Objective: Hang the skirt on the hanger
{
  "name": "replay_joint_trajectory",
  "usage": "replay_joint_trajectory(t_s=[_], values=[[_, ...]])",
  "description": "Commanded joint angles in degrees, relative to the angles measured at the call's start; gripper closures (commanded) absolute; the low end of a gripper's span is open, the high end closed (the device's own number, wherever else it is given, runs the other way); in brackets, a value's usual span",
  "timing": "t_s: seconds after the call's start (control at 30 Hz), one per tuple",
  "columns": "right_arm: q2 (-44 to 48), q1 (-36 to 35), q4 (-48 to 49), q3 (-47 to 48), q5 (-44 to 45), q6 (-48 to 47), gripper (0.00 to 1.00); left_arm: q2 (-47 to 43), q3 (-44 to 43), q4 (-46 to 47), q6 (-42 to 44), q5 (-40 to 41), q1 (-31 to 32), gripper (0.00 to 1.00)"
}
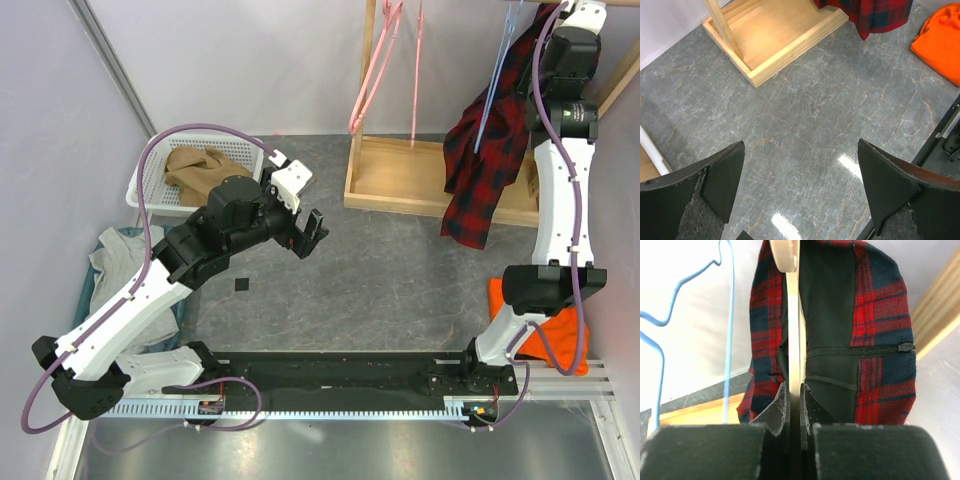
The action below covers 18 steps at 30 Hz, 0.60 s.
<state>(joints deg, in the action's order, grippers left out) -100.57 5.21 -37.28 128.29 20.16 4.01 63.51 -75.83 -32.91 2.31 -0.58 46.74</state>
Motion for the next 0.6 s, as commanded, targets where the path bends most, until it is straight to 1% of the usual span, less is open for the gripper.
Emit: replay_joint_trajectory(t_s=[0.0,0.17,0.2,0.33,0.37,0.47,0.5,0.53,0.57], values=[[-1.6,2.2,7.2,0.3,-4.3,0.5,1.00,-0.3,-0.9,0.7,-1.8,-0.6,0.1,0.01],[-0.5,5.5,6.3,-1.9,-6.2,2.4,1.00,-0.1,-0.3,0.7,-1.8,-0.9,0.1,0.01],[0.3,6.0,6.3,-2.3,-6.3,2.8,1.00,0.0,-0.2,0.9,-3.3,-0.8,0.1,0.01],[2.3,8.5,5.3,-4.3,-5.7,5.6,1.00,0.0,0.3,1.4,-3.9,-0.4,0.1,0.00],[2.5,9.8,4.7,-4.0,-5.7,6.3,0.99,0.0,0.3,1.4,-4.1,-0.3,0.1,0.01],[3.0,11.6,2.9,-3.5,-7.0,7.3,0.63,0.4,0.2,1.4,-5.1,2.1,0.0,0.00],[3.5,11.8,2.7,-3.6,-8.0,7.4,0.37,0.6,0.2,1.4,-5.4,2.9,0.1,0.00],[3.9,12.0,2.6,-3.7,-8.7,7.5,0.28,0.7,0.2,1.4,-5.7,3.6,0.1,0.00],[5.2,12.1,2.7,-3.8,-9.3,7.6,0.22,0.8,0.2,1.4,-6.5,4.3,0.1,0.00]])
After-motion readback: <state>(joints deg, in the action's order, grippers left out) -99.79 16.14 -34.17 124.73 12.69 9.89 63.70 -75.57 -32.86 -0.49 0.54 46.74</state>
